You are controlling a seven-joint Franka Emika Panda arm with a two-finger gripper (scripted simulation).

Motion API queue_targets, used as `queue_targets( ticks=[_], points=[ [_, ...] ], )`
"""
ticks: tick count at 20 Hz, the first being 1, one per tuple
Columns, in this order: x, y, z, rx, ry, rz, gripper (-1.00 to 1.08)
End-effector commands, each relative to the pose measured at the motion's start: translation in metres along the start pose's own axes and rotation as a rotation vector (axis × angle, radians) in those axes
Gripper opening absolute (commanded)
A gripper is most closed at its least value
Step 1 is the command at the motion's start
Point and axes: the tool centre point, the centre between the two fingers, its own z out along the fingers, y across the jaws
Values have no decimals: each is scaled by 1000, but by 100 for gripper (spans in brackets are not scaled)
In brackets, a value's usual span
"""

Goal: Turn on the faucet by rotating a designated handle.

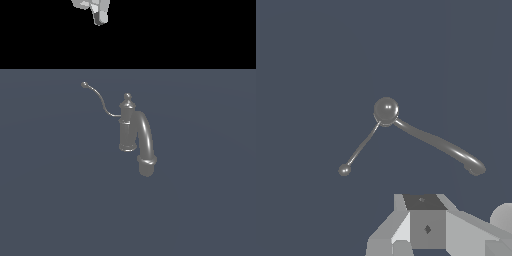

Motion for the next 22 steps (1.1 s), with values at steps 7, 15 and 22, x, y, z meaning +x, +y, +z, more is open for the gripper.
queue_targets(
  ticks=[7, 15, 22],
  points=[
    [9, -41, 40, 0, 0, 183, -100],
    [14, -76, 83, 0, -2, 354, -100],
    [14, -100, 117, 0, -5, 479, -100]
  ],
)
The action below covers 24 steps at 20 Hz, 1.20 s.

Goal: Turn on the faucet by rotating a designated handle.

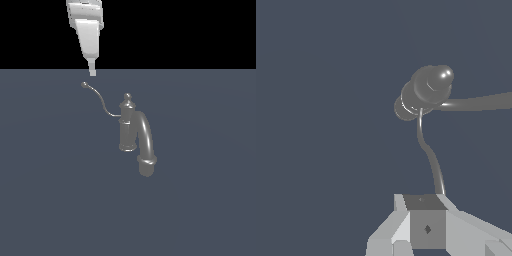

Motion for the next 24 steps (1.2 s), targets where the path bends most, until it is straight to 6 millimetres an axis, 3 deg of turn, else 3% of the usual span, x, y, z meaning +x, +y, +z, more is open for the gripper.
queue_targets(
  ticks=[1, 9, 17, 24],
  points=[
    [-3, -7, 10, 1, -1, 39, -100],
    [-9, -17, 31, 1, -3, 109, -100],
    [-10, -19, 33, 0, -3, 117, -100],
    [-12, 2, 33, 0, -3, 117, -100]
  ],
)
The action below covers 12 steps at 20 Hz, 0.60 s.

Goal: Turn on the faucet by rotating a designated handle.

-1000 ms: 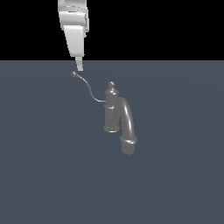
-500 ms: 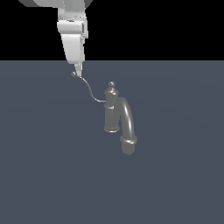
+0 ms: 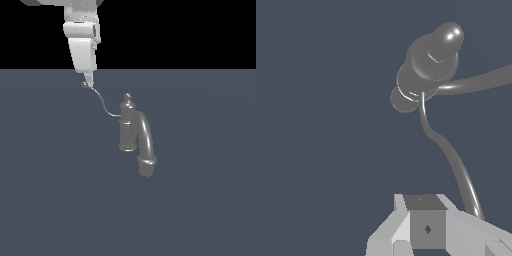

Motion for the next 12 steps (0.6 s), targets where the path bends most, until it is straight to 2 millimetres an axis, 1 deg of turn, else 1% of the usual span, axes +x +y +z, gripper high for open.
queue_targets(
  ticks=[1, 12],
  points=[
    [0, 8, 0, 0, 0, 0, -100],
    [1, 42, 0, 0, 0, 1, -100]
  ],
)
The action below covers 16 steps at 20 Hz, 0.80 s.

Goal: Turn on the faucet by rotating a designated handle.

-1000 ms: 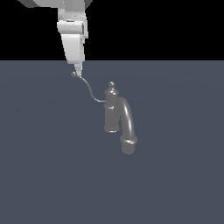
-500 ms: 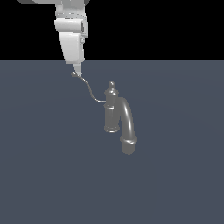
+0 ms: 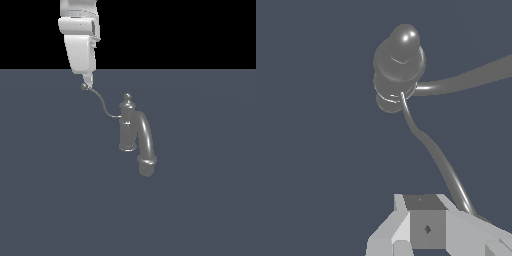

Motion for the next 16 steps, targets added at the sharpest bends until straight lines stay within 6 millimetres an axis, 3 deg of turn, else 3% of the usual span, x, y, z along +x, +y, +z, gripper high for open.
queue_targets(
  ticks=[1, 11, 13, 16],
  points=[
    [0, 11, 0, -6, 1, -1, -100],
    [1, 43, 0, -6, 1, -1, -100],
    [6, 33, -7, 16, 2, 9, -100],
    [14, 43, -6, 14, 1, 8, -100]
  ],
)
